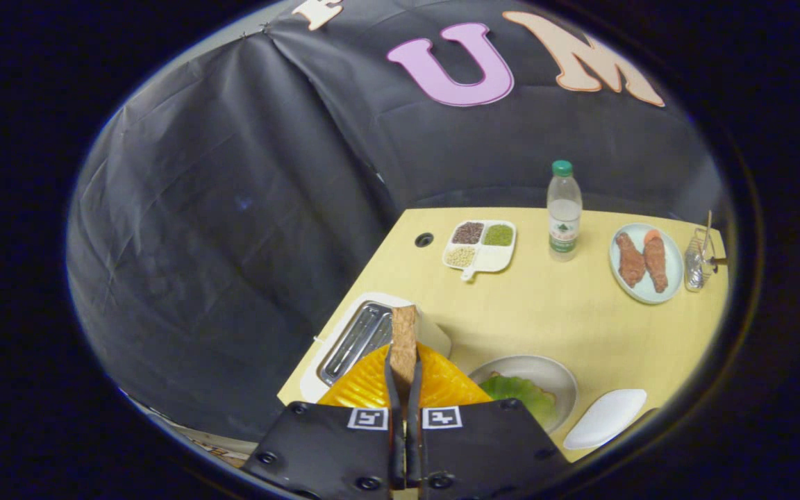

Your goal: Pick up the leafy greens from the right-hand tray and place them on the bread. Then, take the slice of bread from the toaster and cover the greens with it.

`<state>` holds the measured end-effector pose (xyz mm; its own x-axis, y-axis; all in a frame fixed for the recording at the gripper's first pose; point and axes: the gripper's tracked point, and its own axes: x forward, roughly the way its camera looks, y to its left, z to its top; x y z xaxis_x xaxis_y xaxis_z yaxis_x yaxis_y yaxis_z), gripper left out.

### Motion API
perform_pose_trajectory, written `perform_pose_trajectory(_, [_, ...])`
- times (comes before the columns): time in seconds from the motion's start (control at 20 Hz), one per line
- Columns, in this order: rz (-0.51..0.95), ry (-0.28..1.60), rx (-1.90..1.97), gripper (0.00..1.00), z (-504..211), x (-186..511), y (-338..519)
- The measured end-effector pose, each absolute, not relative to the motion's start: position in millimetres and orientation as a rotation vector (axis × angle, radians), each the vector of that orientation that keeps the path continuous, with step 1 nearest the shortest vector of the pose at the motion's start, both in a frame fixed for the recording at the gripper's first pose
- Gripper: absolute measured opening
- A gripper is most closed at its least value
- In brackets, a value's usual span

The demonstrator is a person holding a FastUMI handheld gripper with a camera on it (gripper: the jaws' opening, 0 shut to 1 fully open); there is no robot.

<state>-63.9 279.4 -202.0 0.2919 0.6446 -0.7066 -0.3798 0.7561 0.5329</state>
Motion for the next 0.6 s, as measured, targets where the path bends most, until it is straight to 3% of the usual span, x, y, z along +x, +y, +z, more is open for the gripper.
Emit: perform_pose_trajectory(0.6, [0.653, 1.183, 0.344, 0.04, -280, -89, 233])
